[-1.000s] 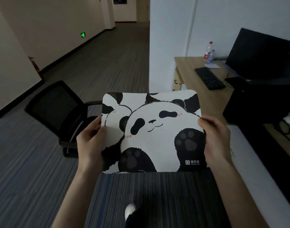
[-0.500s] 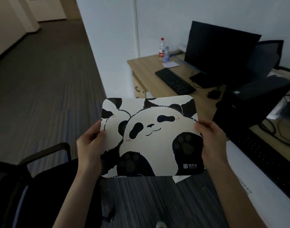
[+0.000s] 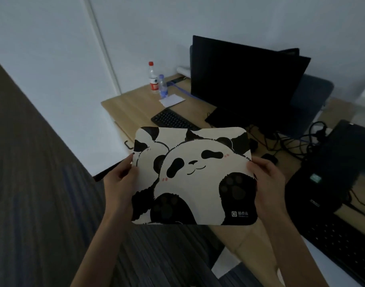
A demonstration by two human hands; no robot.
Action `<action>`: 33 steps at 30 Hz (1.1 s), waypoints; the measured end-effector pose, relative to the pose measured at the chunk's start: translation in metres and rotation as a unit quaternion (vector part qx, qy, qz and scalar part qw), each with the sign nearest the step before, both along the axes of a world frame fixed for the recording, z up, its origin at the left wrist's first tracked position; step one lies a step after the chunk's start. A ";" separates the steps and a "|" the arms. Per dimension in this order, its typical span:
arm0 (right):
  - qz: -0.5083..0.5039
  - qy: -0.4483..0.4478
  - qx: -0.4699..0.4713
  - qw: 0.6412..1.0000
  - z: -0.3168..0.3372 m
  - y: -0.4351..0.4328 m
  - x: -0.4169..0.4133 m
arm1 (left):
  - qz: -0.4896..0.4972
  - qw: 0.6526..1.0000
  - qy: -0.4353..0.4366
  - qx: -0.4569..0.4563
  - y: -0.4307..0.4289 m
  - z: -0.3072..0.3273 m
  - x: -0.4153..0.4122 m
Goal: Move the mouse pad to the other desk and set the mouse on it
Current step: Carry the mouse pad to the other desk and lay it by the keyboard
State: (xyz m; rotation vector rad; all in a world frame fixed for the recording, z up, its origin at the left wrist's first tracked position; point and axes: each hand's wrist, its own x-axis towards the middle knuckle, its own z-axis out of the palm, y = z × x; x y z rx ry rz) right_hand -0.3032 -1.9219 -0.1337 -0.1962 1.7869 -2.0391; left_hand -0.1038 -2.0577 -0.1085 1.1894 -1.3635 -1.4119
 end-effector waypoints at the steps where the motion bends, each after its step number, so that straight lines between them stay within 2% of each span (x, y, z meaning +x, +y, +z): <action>1: -0.015 -0.007 -0.003 1.000 -0.001 -0.009 -0.013 | -0.018 1.000 -0.005 0.005 -0.015 -0.001 -0.018; 9: -0.189 -0.061 0.036 0.980 -0.047 -0.051 -0.093 | -0.171 0.982 -0.032 0.074 -0.111 -0.051 -0.152; 14: -0.295 -0.081 0.109 0.946 -0.094 -0.065 -0.122 | -0.295 0.948 -0.056 0.106 -0.147 -0.096 -0.227; 18: -0.355 -0.104 0.175 0.913 -0.129 -0.072 -0.129 | -0.363 0.916 -0.109 0.128 -0.166 -0.147 -0.262; 22: -0.393 -0.100 0.248 0.880 -0.154 -0.071 -0.126 | -0.370 0.903 -0.167 0.143 -0.171 -0.192 -0.278; 26: -0.391 -0.069 0.333 0.855 -0.174 -0.071 -0.116 | -0.400 0.880 -0.213 0.143 -0.170 -0.222 -0.286; 30: -0.376 -0.061 0.390 0.838 -0.192 -0.069 -0.109 | -0.417 0.867 -0.250 0.111 -0.172 -0.239 -0.287; 33: -0.370 -0.070 0.404 0.834 -0.203 -0.068 -0.108 | -0.427 0.862 -0.270 0.043 -0.171 -0.246 -0.286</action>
